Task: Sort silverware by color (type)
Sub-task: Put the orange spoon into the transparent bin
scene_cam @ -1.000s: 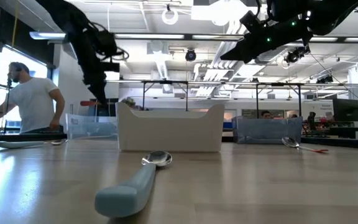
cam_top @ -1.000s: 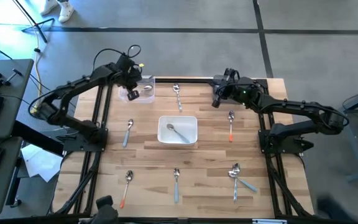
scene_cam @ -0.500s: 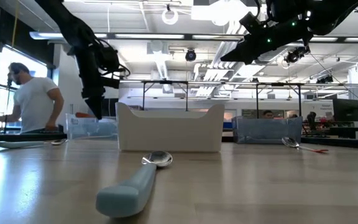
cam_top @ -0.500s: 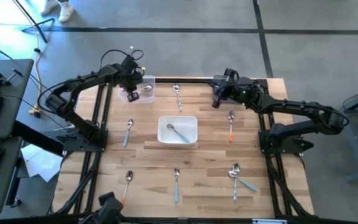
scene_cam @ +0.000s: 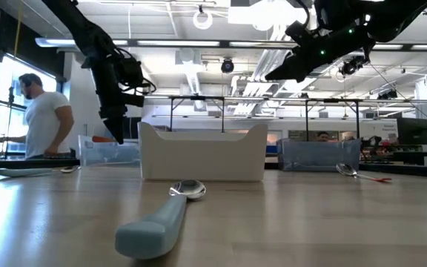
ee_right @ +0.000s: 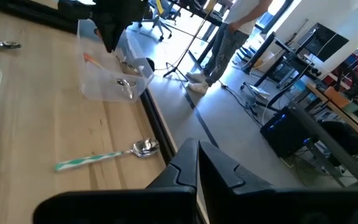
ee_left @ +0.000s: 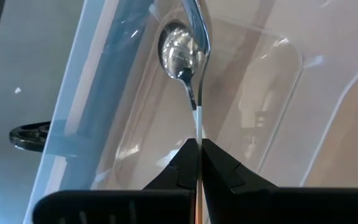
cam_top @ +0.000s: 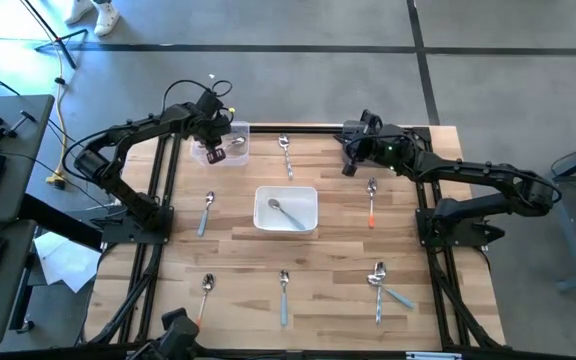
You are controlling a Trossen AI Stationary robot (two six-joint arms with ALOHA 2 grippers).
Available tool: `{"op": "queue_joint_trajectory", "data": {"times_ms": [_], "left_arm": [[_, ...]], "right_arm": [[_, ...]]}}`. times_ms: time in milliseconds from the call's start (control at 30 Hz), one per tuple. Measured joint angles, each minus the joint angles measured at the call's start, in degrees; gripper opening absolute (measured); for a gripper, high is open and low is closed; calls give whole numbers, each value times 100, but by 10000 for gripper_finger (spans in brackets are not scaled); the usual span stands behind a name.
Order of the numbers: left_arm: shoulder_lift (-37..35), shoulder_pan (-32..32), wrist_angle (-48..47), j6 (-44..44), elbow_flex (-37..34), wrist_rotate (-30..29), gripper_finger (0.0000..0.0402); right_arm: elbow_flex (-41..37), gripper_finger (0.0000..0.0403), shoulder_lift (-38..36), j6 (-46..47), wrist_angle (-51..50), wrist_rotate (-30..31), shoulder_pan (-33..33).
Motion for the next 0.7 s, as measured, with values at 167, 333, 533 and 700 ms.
{"op": "queue_joint_trajectory", "data": {"times_ms": [167,333,533,700], "left_arm": [[0,0,37,4,0,97,0],[0,2,45,23,0,119,0],[0,2,126,-129,0,114,0],[0,2,201,-175,0,116,0]], "right_arm": [[0,0,0,-177,-170,-2,0],[0,0,-43,-243,-138,0,-4],[0,0,-190,-76,-89,0,-4],[0,0,-190,172,-60,-1,4]]}}
